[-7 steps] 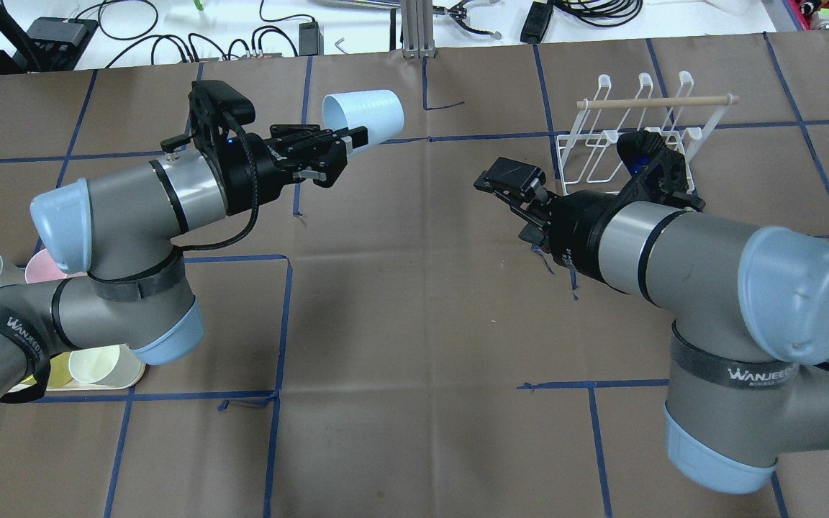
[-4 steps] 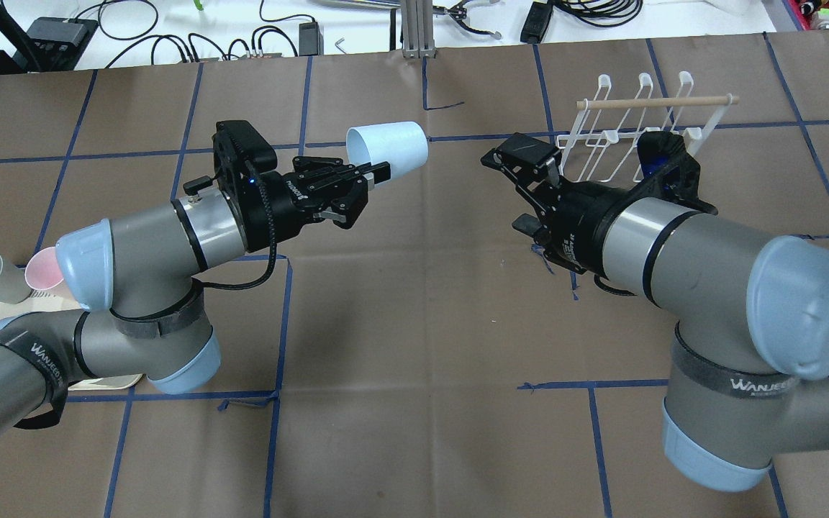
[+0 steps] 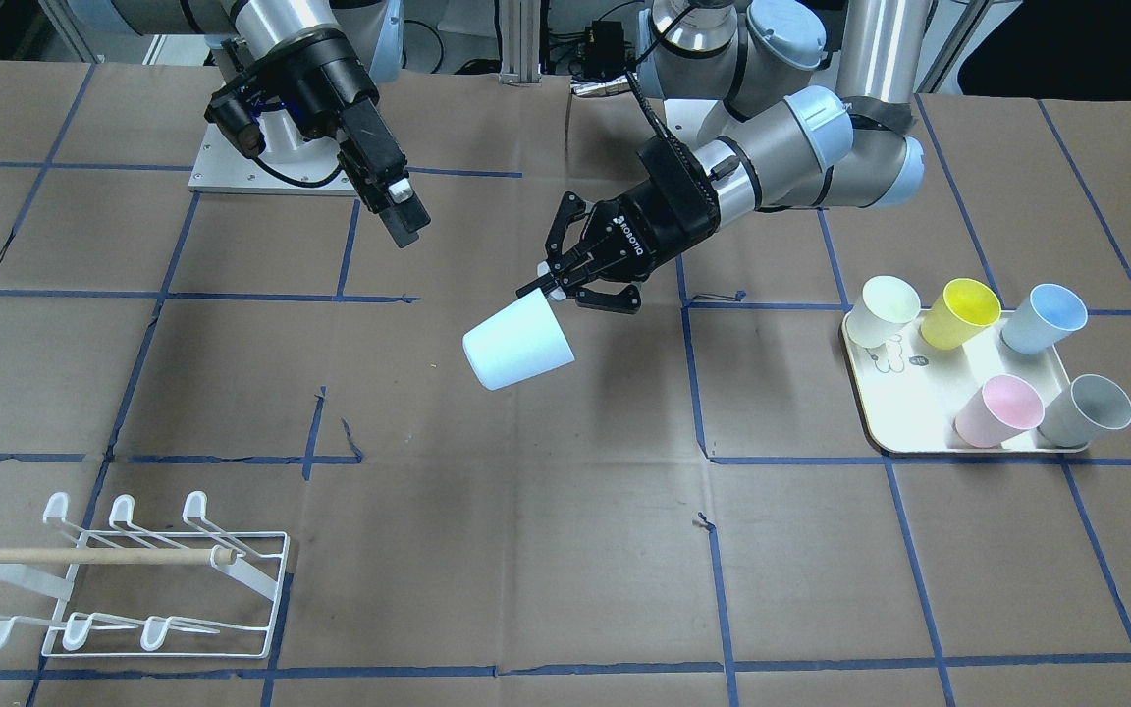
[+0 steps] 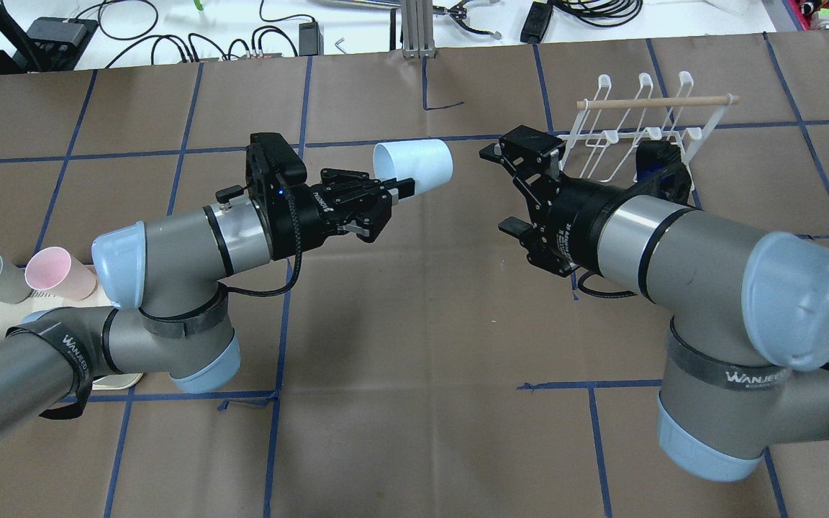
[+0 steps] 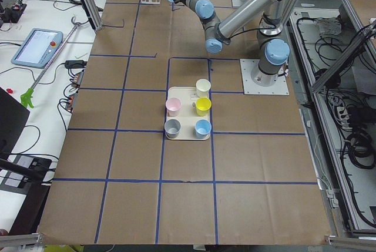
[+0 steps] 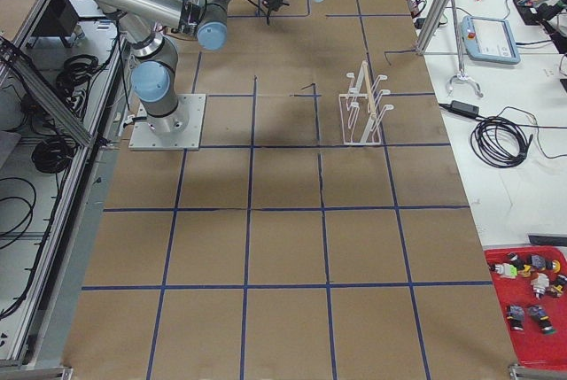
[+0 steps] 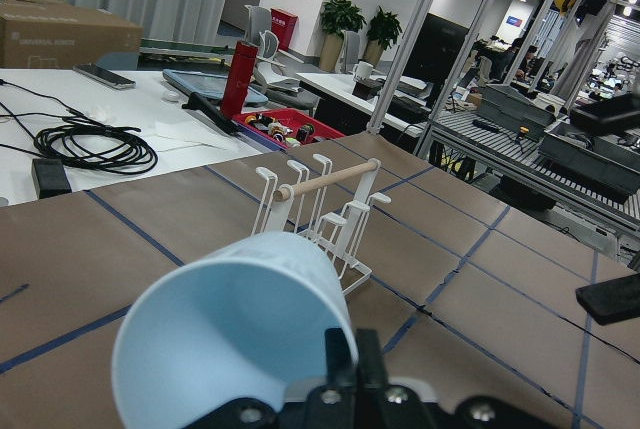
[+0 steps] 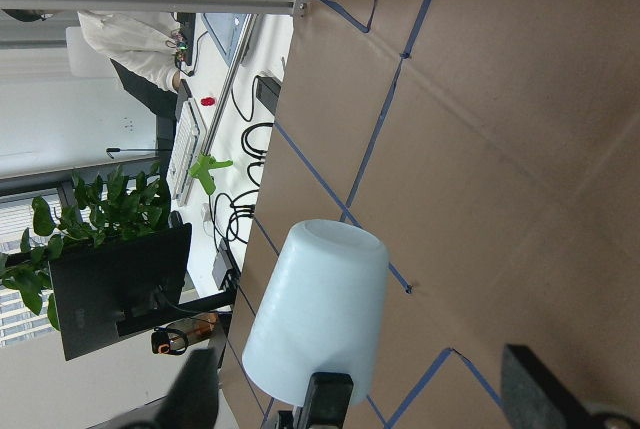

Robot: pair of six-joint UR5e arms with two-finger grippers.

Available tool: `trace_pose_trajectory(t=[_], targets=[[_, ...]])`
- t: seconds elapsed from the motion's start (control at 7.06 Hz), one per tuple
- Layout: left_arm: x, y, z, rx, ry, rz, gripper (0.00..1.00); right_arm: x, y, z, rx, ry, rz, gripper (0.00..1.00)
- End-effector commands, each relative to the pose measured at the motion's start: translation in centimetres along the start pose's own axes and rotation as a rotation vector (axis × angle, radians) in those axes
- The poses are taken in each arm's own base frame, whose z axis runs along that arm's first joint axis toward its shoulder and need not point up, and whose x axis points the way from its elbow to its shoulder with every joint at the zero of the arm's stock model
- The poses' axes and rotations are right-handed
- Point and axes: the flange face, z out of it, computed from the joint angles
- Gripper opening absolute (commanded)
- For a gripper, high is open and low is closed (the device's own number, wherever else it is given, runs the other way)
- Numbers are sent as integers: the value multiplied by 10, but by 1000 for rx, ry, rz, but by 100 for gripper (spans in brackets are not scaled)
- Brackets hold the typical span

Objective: Transfer IKEA cup to right arm and place on rack

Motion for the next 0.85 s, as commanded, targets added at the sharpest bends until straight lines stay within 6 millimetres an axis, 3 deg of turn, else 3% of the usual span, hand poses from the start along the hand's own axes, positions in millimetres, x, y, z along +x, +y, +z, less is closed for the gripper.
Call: trace_pose_trajectory(t=[0.0,0.28,0.71], targets=[[3,0,2,8,5,3,5,8,-3,14,-16,39,20,100],[4,-1,2,11,6,8,5,12,-8,27,-31,64,54,100],[6,0,3,9,10,9,6,-10,-16,53,-42,72,113,99]])
